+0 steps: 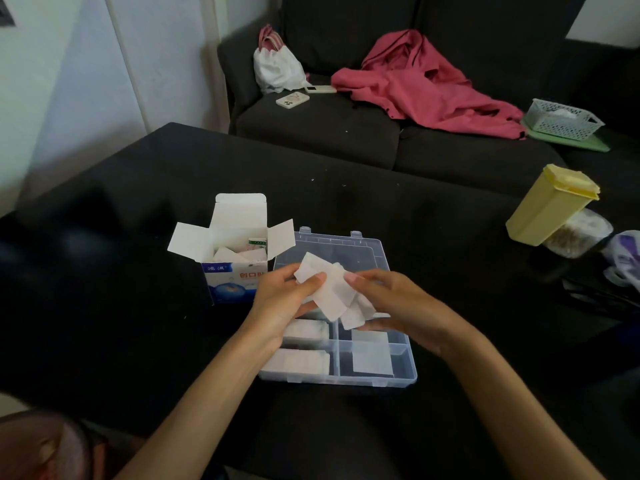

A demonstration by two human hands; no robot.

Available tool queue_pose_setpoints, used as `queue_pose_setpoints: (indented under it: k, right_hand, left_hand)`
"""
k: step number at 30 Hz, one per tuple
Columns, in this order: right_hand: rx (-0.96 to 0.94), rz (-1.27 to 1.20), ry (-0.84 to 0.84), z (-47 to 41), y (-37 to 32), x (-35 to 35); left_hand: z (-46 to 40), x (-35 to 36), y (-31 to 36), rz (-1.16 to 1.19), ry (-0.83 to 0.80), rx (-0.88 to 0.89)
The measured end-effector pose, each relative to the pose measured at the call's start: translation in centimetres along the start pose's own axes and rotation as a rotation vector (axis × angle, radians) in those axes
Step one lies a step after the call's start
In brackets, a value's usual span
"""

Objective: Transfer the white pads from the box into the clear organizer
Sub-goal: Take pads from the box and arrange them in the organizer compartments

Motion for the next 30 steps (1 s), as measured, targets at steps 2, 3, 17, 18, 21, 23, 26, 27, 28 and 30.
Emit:
queue_pose_setpoints:
  k: [2,3,17,18,21,23,26,27,28,30]
  right_hand:
    - [-0.074,0.017,0.108,-0.3,0.4,-0.2]
    - [-0.117,0.016,0.137,-0.3,0.5,-0.3]
    - [-0.079,-0.370,0.091,0.7,2.0,-2.6]
    - [-0.083,-0.384,0.118,0.6,2.1,-2.8]
    - [-0.118,-0.407,0.225,0.5,1.9,-3.4]
    - [-0.154,-0.395,0.328,0.4,1.8,-3.9]
    - [-0.148,-0.415,0.482,0.4,2.1,-4.7]
    - [-0.133,-0.422,0.502,0.4,2.2,-4.7]
    - [-0.125,-0.412,0.505,0.4,2.3,-4.6]
    - [-0.134,-0.329,0.472,0.6,2.2,-4.1]
  left_hand:
    - [0.2,0.2,0.0,-0.028,-0.024,0.057]
    - [0.3,0.2,0.1,-0.036,-0.029,0.073]
    - [0.6,1.0,0.2,-0.025,-0.135,-0.006]
    - [0.5,1.0,0.3,-0.028,-0.127,-0.008]
    - [0.3,0.7,0.4,-0.016,-0.097,-0.025]
    - [0.3,0.6,0.3,-0.025,-0.101,-0.027]
    - [0.4,0.7,0.1,-0.025,-0.136,-0.039]
    - [0.4,0.7,0.1,-0.016,-0.142,-0.048]
    - [0.5,0.7,0.1,-0.009,-0.141,-0.049]
    - [0.5,0.7,0.2,-0.012,-0.113,-0.027]
Point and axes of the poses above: each hand's wrist, its own z-axis away from the middle knuckle, its own x-axis out of the palm, y = z × x, the point moved 5 cm from there along -z, towards the middle knuckle, and after that the axes turned 11 degrees about y, right-handed, at the moved point
